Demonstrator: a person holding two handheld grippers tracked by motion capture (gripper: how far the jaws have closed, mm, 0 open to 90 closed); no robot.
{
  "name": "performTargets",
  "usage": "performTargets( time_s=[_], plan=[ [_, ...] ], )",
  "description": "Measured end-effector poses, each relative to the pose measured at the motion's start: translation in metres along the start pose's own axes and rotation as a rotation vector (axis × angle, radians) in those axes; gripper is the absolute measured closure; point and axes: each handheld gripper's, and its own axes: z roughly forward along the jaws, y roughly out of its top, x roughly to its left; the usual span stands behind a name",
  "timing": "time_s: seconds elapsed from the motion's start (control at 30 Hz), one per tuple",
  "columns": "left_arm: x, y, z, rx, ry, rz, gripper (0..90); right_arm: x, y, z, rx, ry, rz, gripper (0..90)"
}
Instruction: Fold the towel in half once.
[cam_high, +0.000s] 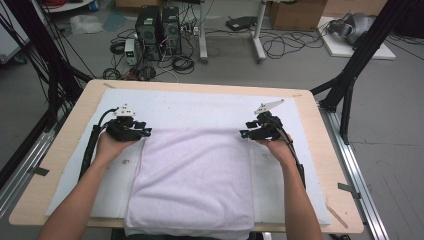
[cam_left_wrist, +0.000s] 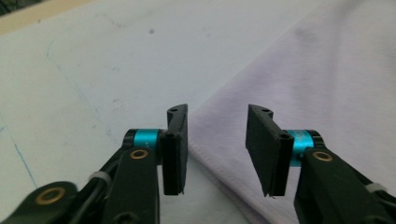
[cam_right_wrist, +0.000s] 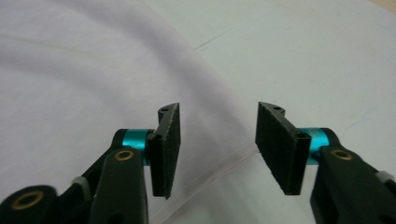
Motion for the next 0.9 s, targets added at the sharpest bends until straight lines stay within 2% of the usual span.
performTargets(
  time_s=[0.13,0.27,0.3,0.33,0.37,0.43,0.47,0.5,0.57,0.67,0.7,0.77,0.83,0.9],
  plan=[
    [0.008,-0.008,0.013,0.038,0.008,-0.03,51.9,-0.009,-0.004,0.013,0.022,-0.019,0.009,43.6],
    [0.007,-0.011,0.021,0.042,0.013,-0.039,48.5,-0.015,-0.012,0.022,0.06,0.002,0.058,42.3],
    [0.006,-0.01,0.021,0.038,0.013,-0.033,50.9,-0.015,-0.013,0.024,0.069,0.019,0.068,42.4],
    [0.005,-0.01,0.021,0.029,-0.004,-0.024,59.8,-0.015,-0.014,0.025,0.067,0.016,0.07,44.4],
    [0.003,-0.009,0.022,0.033,-0.004,-0.006,69.8,-0.015,-0.013,0.025,0.065,0.013,0.069,51.2],
    [0.0,-0.007,0.023,0.031,0.013,0.01,81.5,-0.013,-0.011,0.027,0.072,0.079,0.073,69.1],
    [0.001,-0.005,0.023,0.045,0.014,0.011,83.6,-0.01,-0.009,0.029,0.082,0.081,0.046,77.0],
    [0.001,-0.002,0.023,0.053,0.024,0.01,84.6,-0.007,-0.006,0.03,0.091,0.093,0.026,79.9],
    [0.003,0.007,0.019,0.052,0.071,0.025,86.7,-0.004,0.001,0.027,0.105,0.075,-0.002,82.9],
    [0.009,0.027,0.009,0.009,0.116,0.016,86.9,-0.005,0.008,0.016,0.042,0.018,-0.023,83.8],
    [0.01,0.036,0.005,-0.003,0.137,0.024,87.0,-0.008,0.014,0.01,0.039,0.012,0.002,83.8],
    [0.014,0.053,-0.004,-0.039,0.165,0.023,86.9,-0.011,0.026,0.0,0.018,-0.031,-0.008,84.0],
    [0.018,0.076,-0.015,-0.077,0.202,0.037,86.9,-0.013,0.044,-0.012,-0.03,-0.045,-0.004,84.0],
    [0.023,0.097,-0.024,-0.116,0.23,0.048,86.9,-0.014,0.066,-0.024,-0.047,-0.091,-0.035,83.9]
  ],
)
